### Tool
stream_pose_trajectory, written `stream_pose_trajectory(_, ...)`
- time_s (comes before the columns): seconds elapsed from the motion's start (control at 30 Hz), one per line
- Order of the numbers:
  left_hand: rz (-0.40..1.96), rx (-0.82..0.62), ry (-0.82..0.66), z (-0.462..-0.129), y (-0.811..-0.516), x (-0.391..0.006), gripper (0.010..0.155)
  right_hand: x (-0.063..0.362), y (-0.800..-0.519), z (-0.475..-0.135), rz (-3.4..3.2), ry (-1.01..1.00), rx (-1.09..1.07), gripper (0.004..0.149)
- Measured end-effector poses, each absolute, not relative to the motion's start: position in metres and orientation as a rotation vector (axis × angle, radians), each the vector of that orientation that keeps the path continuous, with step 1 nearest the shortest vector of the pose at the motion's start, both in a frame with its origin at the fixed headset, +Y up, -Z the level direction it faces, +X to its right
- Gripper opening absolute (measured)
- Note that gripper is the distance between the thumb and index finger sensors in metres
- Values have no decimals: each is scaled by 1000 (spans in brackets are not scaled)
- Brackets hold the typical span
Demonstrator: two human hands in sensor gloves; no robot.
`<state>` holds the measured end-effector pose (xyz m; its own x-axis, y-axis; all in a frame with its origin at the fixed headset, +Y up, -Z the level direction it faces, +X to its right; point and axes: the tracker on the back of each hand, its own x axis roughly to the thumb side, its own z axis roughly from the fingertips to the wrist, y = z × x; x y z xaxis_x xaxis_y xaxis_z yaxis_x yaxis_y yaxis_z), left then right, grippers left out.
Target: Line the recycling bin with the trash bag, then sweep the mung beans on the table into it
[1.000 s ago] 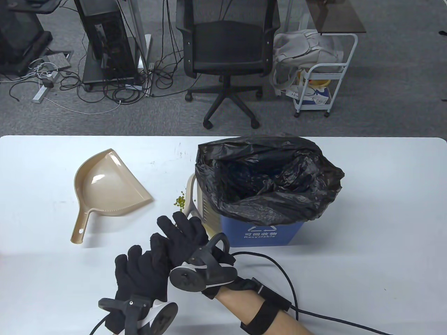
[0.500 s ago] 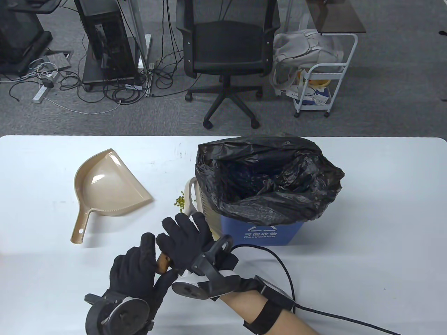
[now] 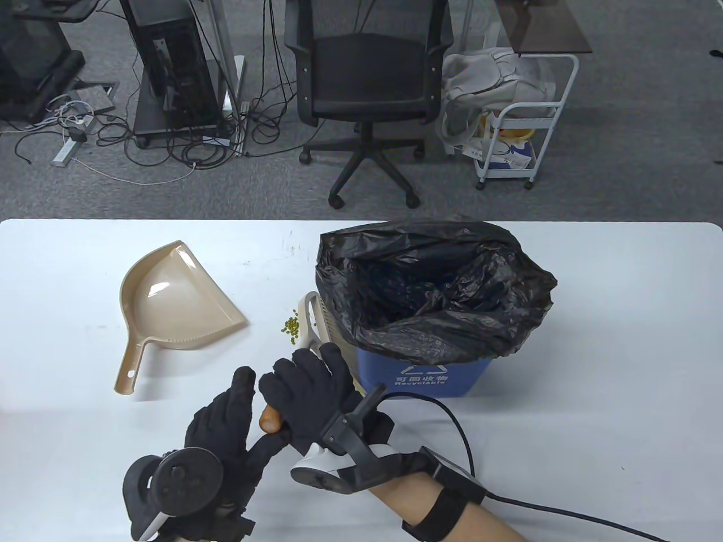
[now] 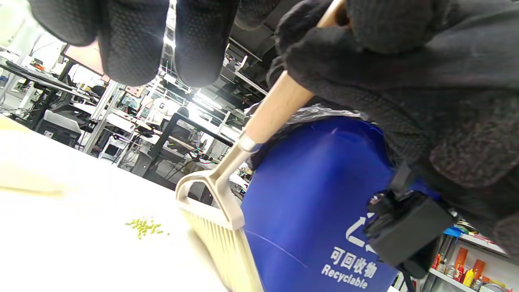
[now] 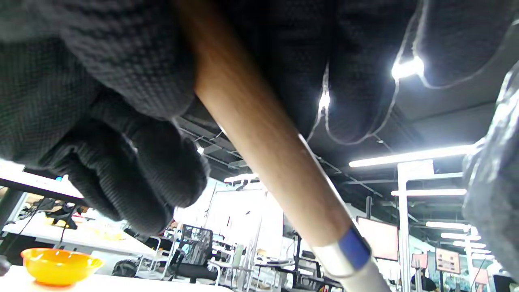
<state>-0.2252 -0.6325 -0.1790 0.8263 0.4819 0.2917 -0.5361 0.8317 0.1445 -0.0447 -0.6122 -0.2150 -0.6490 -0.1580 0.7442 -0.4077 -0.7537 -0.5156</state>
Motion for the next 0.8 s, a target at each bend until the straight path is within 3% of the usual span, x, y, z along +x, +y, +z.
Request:
stream_pose_trajectory(0.23,542,204,-155,-200,-634,-253,98,-34,-601,-215,2535,-1066,1169,56)
stream_pose_trajectory(0.37,604,64,-124,-218,-641,-267,96,-29,-594,-215,2568,-1009,1166,61)
stream_pose_trajectory(0.47,538,43,-80,-230,-645,-269,96,-25,-590,-213,2594,-1023,1158,62)
stream_pose_trajectory(0.8,295,119,-87,-242,-675,-259,91,-18,-583,-202,2760,-929,1043,58)
